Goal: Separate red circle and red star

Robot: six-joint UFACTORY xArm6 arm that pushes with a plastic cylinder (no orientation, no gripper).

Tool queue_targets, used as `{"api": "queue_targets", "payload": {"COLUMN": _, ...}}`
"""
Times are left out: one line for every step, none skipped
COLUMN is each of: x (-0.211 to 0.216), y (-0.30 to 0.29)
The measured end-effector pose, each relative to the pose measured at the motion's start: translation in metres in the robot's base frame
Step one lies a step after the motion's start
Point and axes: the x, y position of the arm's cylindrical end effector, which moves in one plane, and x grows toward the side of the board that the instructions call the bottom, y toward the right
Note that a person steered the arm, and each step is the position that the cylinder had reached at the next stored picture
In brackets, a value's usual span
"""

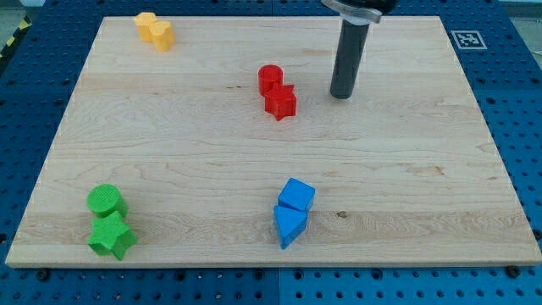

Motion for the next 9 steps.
{"api": "queue_targets", "payload": {"x": 0.003, "y": -0.002}}
{"api": "queue_targets", "payload": {"x": 0.036, "y": -0.002}}
{"api": "queue_targets", "payload": {"x": 0.065, "y": -0.027}}
{"api": "queue_targets", "payload": {"x": 0.069, "y": -0.101}}
{"api": "queue_targets", "payload": {"x": 0.052, "y": -0.164}}
{"api": "queue_targets", "payload": {"x": 0.034, "y": -0.163}}
{"api": "queue_targets", "payload": {"x": 0.034, "y": -0.162}}
{"api": "queue_targets", "payload": {"x": 0.034, "y": -0.130}}
{"api": "queue_targets", "payload": {"x": 0.034, "y": -0.088}}
